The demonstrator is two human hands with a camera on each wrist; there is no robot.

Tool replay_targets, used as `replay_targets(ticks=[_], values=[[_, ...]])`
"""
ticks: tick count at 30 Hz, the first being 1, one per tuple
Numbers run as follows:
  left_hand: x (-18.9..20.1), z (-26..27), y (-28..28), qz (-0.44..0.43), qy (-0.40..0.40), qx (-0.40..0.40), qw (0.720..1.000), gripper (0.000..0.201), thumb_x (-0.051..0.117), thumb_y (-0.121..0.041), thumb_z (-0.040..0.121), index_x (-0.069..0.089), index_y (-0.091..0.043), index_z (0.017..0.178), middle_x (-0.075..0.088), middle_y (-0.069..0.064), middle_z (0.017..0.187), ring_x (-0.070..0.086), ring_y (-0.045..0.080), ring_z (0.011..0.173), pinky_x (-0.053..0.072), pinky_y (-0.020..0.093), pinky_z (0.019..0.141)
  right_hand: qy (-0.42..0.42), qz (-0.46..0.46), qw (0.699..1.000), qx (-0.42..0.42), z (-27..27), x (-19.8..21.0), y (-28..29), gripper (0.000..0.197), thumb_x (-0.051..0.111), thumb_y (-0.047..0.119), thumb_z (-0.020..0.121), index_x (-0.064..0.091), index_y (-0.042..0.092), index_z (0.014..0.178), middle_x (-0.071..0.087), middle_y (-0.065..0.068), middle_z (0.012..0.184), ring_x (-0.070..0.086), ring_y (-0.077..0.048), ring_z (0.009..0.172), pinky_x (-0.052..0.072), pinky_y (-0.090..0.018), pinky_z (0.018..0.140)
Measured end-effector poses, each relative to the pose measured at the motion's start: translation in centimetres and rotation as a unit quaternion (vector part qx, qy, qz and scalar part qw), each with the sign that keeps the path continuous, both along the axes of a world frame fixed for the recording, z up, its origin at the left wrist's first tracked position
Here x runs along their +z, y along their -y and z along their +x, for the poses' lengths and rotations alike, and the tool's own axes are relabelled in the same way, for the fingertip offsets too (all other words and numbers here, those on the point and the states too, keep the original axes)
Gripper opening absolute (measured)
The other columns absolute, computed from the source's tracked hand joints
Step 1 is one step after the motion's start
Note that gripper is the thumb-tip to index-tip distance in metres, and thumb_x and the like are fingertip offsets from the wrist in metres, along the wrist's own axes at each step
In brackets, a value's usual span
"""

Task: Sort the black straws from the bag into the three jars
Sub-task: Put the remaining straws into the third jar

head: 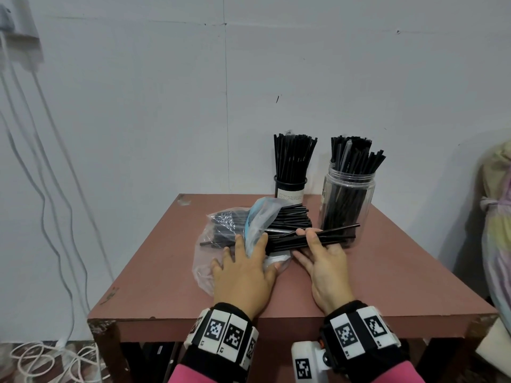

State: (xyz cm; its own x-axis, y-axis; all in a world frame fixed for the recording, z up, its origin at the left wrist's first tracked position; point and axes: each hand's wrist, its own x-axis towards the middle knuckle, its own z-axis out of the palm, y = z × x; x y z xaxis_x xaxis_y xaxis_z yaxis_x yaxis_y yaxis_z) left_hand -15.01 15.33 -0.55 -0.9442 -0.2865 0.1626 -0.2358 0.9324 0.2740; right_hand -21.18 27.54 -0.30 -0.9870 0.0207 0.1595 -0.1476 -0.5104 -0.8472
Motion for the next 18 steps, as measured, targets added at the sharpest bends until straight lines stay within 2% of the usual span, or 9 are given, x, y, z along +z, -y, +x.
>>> replay_targets(ticks=[2,5,9,13,18], values=[[0.0,0.0,0.0,0.004,-0.002,0.004,1.0,0.062,0.025,-0.062,0.095,0.0,-0.044,0.149,0.0,0.008,0.162,0.011,0.035,0.146,0.011,0.055,0.115,0.001,-0.018,0.999,-0.026,0.0,0.0,-0.1,0.007,0.051,0.013,0.098,0.058,0.011,0.096,0.071,-0.002,0.091,0.069,-0.015,0.089,0.059,-0.026,0.07],[-0.1,-0.1,0.1,0.008,-0.003,0.004,1.0,0.062,0.025,-0.062,0.095,0.0,-0.044,0.149,0.001,0.008,0.162,0.012,0.035,0.146,0.01,0.055,0.115,0.004,-0.018,0.998,-0.06,0.0,0.1,-0.2,0.007,0.051,0.013,0.098,0.057,0.012,0.094,0.069,-0.004,0.09,0.068,-0.012,0.084,0.059,-0.025,0.069],[0.0,-0.1,0.1,0.008,-0.004,0.003,1.0,0.063,0.025,-0.063,0.095,0.002,-0.043,0.15,0.003,0.009,0.162,0.013,0.036,0.145,0.011,0.055,0.114,-0.009,0.014,0.997,-0.081,-0.1,0.7,-0.5,0.008,0.053,0.011,0.097,0.058,0.012,0.091,0.068,-0.006,0.09,0.067,-0.014,0.083,0.057,-0.02,0.061],[0.0,-0.1,0.1,0.004,-0.011,0.003,1.0,0.063,0.026,-0.062,0.095,0.003,-0.043,0.15,0.005,0.01,0.161,0.016,0.037,0.144,0.013,0.055,0.114,-0.045,0.05,0.993,-0.095,-0.2,2.5,-2.0,0.008,0.053,0.009,0.097,0.059,0.013,0.091,0.068,-0.007,0.09,0.069,-0.007,0.079,0.056,-0.018,0.059],[0.1,0.0,0.1,0.008,-0.007,-0.001,1.0,0.061,0.027,-0.061,0.095,0.005,-0.043,0.149,0.004,0.01,0.161,0.016,0.038,0.144,0.012,0.055,0.114,-0.037,0.085,0.992,-0.085,-0.3,4.8,-4.7,0.008,0.053,0.01,0.097,0.059,0.011,0.091,0.066,-0.009,0.089,0.068,-0.014,0.084,0.058,-0.02,0.06]])
